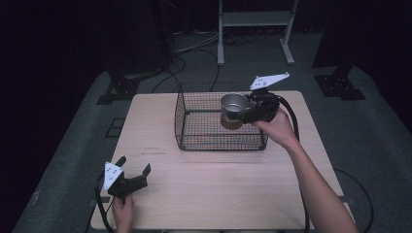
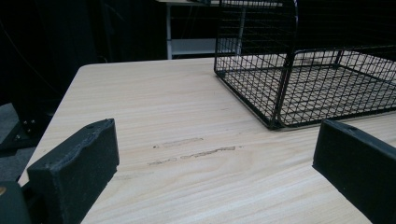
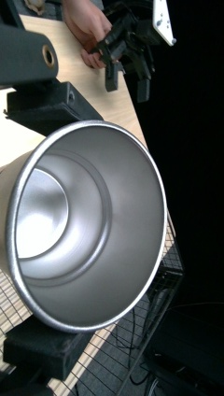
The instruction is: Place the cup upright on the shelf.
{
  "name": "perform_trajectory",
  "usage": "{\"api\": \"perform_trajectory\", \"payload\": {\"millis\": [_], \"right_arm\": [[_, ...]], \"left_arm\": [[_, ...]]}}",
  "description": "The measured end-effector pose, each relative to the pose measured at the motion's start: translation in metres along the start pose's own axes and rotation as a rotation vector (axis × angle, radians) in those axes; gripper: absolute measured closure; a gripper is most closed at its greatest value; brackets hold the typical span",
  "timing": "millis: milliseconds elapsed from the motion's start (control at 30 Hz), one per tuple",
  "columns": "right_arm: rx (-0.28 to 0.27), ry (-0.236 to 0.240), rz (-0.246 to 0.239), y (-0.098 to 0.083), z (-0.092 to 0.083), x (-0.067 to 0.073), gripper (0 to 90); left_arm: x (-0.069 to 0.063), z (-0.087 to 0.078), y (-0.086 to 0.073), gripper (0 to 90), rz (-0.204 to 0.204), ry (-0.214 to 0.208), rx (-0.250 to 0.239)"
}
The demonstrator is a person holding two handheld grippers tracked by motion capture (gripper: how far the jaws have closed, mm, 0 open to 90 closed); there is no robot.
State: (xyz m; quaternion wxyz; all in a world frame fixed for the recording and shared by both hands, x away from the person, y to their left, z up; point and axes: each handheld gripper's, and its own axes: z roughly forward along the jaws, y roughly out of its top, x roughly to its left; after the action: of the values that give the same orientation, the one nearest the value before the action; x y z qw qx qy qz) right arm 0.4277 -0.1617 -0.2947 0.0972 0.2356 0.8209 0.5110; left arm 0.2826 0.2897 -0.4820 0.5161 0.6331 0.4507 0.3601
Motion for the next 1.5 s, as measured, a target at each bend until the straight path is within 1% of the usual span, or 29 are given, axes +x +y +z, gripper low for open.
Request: {"api": "perform_trajectory", "payload": {"millis": [133,233,333,400,467,500,533,567,633,767,800,867,900,967,1033,1100,1133,1167,1233,1333,1400,1467,1500], "right_arm": [[0.009,-0.004,-0.001,0.006,0.006,-0.004,17.8],[0.004,-0.001,0.001,0.011,0.011,-0.006,17.8],[0.004,-0.001,0.008,0.017,0.021,-0.01,17.8],[0.002,0.002,0.012,0.018,0.023,-0.011,17.8],[0.003,-0.004,0.007,0.02,0.032,-0.014,17.8],[0.003,-0.004,0.007,0.02,0.032,-0.014,17.8],[0.018,-0.005,0.012,0.022,0.038,-0.017,17.7],[0.018,-0.005,0.012,0.022,0.038,-0.017,17.7],[0.031,-0.02,0.023,0.024,0.046,-0.022,17.8],[0.026,-0.021,0.034,0.027,0.056,-0.028,17.8],[0.026,-0.021,0.034,0.027,0.056,-0.028,17.8],[0.05,-0.027,0.048,0.029,0.064,-0.032,17.8],[0.05,-0.027,0.048,0.029,0.064,-0.032,17.8],[0.062,-0.033,0.048,0.031,0.07,-0.034,17.7],[0.064,-0.022,0.07,0.032,0.077,-0.037,17.7],[0.061,-0.021,0.074,0.031,0.079,-0.038,17.7],[0.063,-0.029,0.082,0.03,0.084,-0.041,17.7],[0.063,-0.029,0.082,0.03,0.084,-0.041,17.7],[0.079,-0.036,0.102,0.024,0.092,-0.047,17.7],[0.098,-0.051,0.113,0.019,0.101,-0.052,17.7],[0.104,-0.054,0.115,0.018,0.103,-0.054,17.7],[0.106,-0.051,0.136,0.013,0.107,-0.057,17.7],[0.106,-0.051,0.136,0.013,0.107,-0.057,17.7]], "left_arm": [[0.0,0.0,0.0,0.0,0.001,0.0,0.002],[0.0,0.0,0.0,0.0,-0.002,-0.001,0.002],[0.001,-0.001,0.0,0.0,-0.011,-0.002,0.004],[0.001,0.0,0.0,0.0,-0.013,-0.001,0.004],[0.0,0.0,0.0,0.0,-0.015,-0.002,0.002],[0.0,0.0,0.0,0.0,-0.013,-0.003,0.002],[0.0,0.0,0.0,0.0,-0.012,-0.003,0.002],[0.0,0.0,0.0,0.0,-0.012,-0.003,0.002],[0.001,0.0,0.0,0.0,-0.013,-0.003,0.002],[0.001,0.0,0.0,0.0,-0.01,-0.005,-0.001],[0.001,0.0,0.0,0.0,-0.01,-0.005,-0.001],[0.001,0.0,0.0,0.0,-0.009,-0.005,-0.001],[0.001,0.0,0.0,0.0,-0.009,-0.005,-0.001],[0.001,0.0,0.0,0.0,-0.009,-0.004,-0.002],[0.001,0.0,0.0,0.0,-0.007,-0.004,-0.001],[0.001,0.0,0.0,0.0,-0.008,-0.006,-0.002],[0.0,0.0,0.0,0.0,-0.013,-0.006,-0.005],[0.0,0.0,0.0,0.0,-0.01,-0.006,0.0],[0.001,0.0,0.0,0.0,-0.008,-0.007,0.002],[0.0,0.0,0.0,0.0,-0.008,-0.006,0.003],[0.001,0.0,0.0,0.0,-0.011,-0.005,0.005],[0.001,0.0,0.0,0.0,-0.018,-0.006,0.001],[0.001,0.0,0.0,0.0,-0.018,-0.006,0.0]]}}
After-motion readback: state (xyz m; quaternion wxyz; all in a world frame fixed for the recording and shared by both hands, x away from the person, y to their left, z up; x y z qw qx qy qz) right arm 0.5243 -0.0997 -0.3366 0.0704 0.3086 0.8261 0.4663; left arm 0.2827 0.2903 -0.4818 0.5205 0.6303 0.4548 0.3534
